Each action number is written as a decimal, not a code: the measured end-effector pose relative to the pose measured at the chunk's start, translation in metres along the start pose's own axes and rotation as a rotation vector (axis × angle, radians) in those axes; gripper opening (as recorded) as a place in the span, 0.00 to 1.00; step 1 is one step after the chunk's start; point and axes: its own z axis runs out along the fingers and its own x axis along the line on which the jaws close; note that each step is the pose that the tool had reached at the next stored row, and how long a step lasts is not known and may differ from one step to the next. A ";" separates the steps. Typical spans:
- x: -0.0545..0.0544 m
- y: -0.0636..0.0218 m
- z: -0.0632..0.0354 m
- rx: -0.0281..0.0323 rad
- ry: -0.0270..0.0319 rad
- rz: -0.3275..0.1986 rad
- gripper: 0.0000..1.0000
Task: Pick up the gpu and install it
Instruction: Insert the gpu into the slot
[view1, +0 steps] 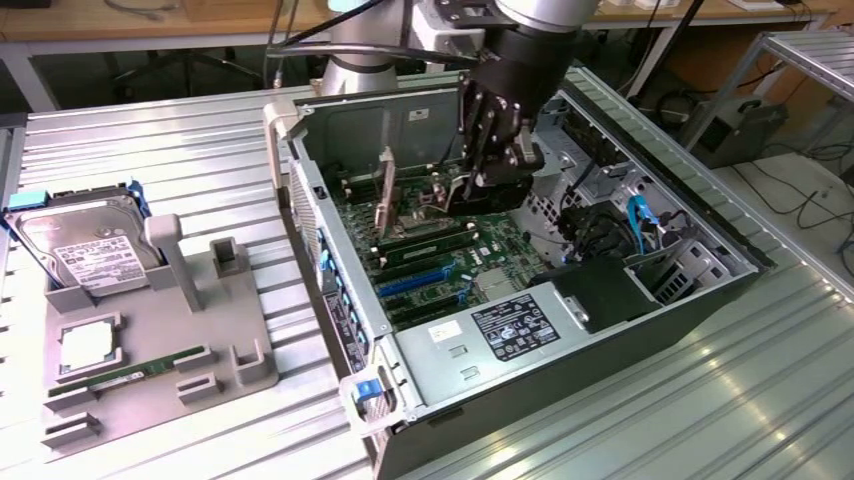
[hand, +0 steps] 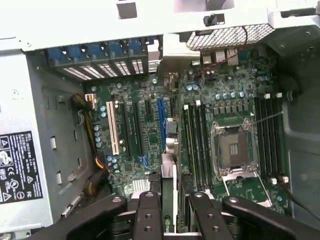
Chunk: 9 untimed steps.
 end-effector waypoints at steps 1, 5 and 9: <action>0.001 0.0077 0.0038 0.0018 -0.0001 -0.001 0.26; 0.002 0.0158 0.0246 0.0091 0.0376 -0.049 0.26; 0.002 0.0259 0.0518 0.0142 0.0389 -0.095 0.26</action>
